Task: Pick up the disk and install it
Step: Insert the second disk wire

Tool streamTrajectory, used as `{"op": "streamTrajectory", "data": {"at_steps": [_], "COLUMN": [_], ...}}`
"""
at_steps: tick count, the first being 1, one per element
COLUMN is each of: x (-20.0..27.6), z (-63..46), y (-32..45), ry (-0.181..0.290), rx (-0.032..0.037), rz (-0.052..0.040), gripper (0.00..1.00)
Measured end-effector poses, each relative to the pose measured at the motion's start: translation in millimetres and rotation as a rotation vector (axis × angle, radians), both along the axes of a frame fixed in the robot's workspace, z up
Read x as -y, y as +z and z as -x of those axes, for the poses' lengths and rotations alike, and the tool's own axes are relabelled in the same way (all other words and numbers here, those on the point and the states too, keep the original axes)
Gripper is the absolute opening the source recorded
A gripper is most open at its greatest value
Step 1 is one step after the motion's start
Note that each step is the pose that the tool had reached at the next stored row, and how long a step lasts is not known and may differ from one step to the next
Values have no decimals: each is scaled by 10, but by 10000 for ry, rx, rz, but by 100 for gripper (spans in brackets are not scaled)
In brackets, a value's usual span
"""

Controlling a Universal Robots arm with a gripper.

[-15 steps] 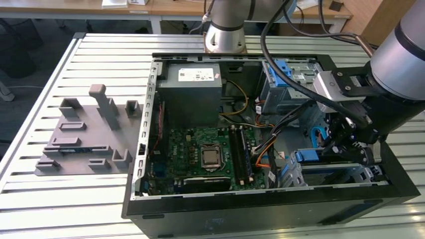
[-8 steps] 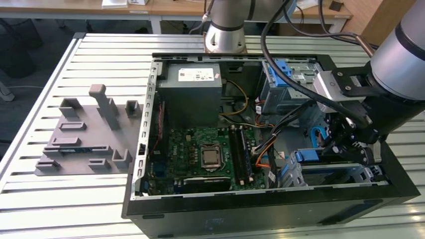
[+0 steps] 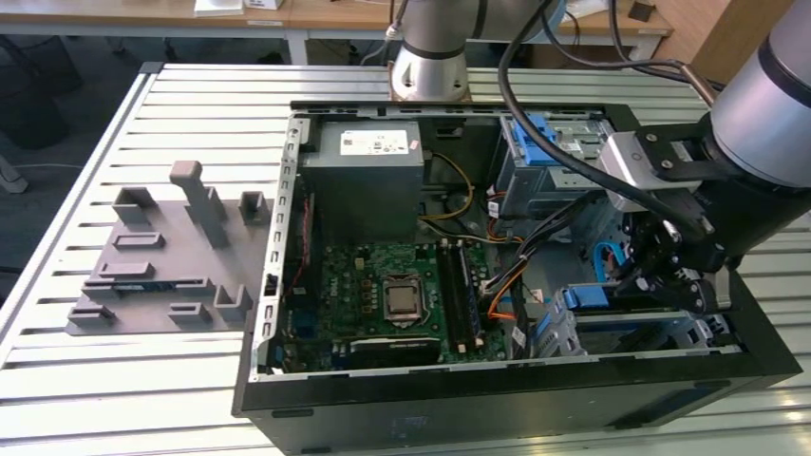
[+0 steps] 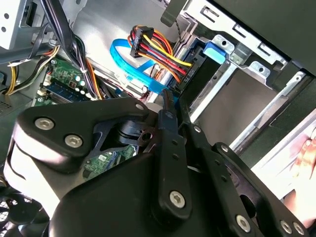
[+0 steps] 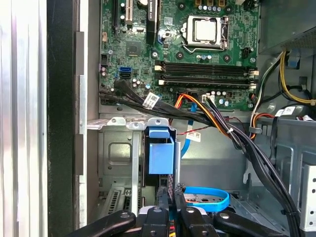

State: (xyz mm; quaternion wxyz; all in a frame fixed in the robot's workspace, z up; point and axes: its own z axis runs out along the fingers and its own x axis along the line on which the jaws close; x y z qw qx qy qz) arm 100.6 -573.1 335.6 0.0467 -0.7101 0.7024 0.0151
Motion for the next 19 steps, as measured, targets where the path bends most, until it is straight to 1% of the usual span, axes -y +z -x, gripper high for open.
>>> {"op": "streamTrajectory", "data": {"at_steps": [14, 19], "x": [2, 2], "z": [0, 0], "y": [-72, -73], "ry": [-2, -2], "rx": [0, 0], "rz": [-6, -4], "gripper": [16, 16]}}
